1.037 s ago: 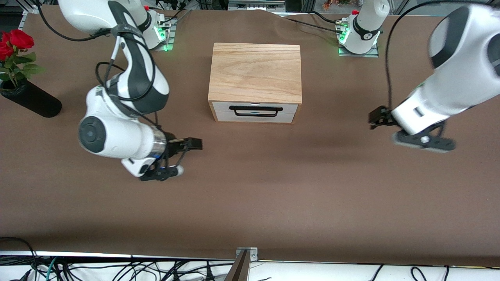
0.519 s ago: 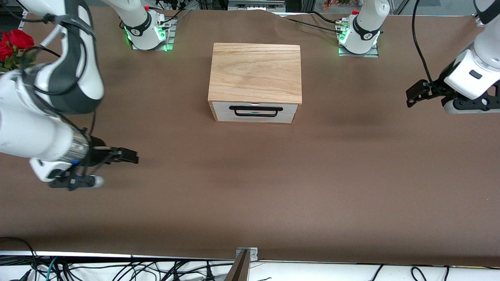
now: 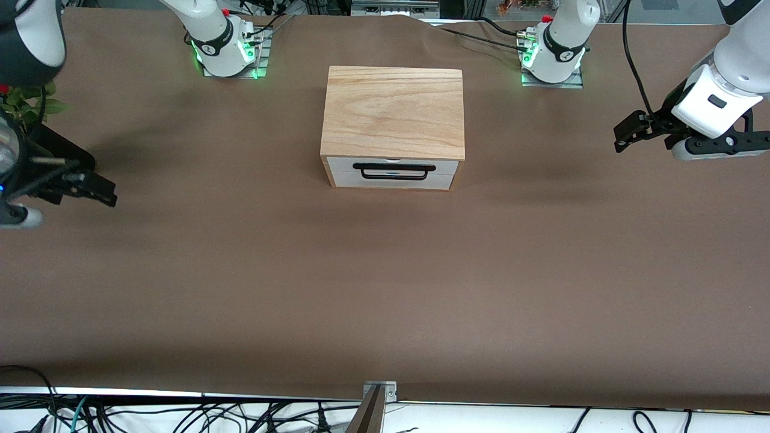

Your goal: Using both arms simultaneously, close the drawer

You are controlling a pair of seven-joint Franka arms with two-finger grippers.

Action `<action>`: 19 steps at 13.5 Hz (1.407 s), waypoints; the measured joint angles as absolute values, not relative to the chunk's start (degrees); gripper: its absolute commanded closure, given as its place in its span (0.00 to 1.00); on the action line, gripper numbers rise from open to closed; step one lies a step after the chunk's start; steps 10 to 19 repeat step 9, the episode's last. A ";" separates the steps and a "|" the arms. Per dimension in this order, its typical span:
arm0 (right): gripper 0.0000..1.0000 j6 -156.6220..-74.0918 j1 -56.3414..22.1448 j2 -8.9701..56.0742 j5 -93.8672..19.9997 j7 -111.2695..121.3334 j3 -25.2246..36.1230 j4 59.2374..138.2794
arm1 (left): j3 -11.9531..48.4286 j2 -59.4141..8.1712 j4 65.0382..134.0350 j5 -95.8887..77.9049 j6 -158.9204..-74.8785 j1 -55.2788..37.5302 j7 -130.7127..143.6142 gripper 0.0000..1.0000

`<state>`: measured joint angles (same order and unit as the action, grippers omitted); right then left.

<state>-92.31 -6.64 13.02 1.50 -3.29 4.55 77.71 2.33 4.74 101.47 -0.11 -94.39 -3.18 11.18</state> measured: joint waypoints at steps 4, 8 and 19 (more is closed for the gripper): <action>0.00 -93.39 -6.30 8.35 1.69 -3.29 3.21 84.21 | 2.29 4.73 101.37 -0.11 -94.19 -3.14 11.20 0.00; 0.00 -93.83 -6.32 8.79 1.75 -3.29 2.82 84.80 | 2.45 3.77 98.58 -0.11 -89.31 -3.17 11.19 0.00; 0.00 -93.84 -6.32 8.82 1.75 -3.29 2.81 84.80 | 2.45 3.32 97.87 -0.11 -88.73 -3.17 11.19 0.00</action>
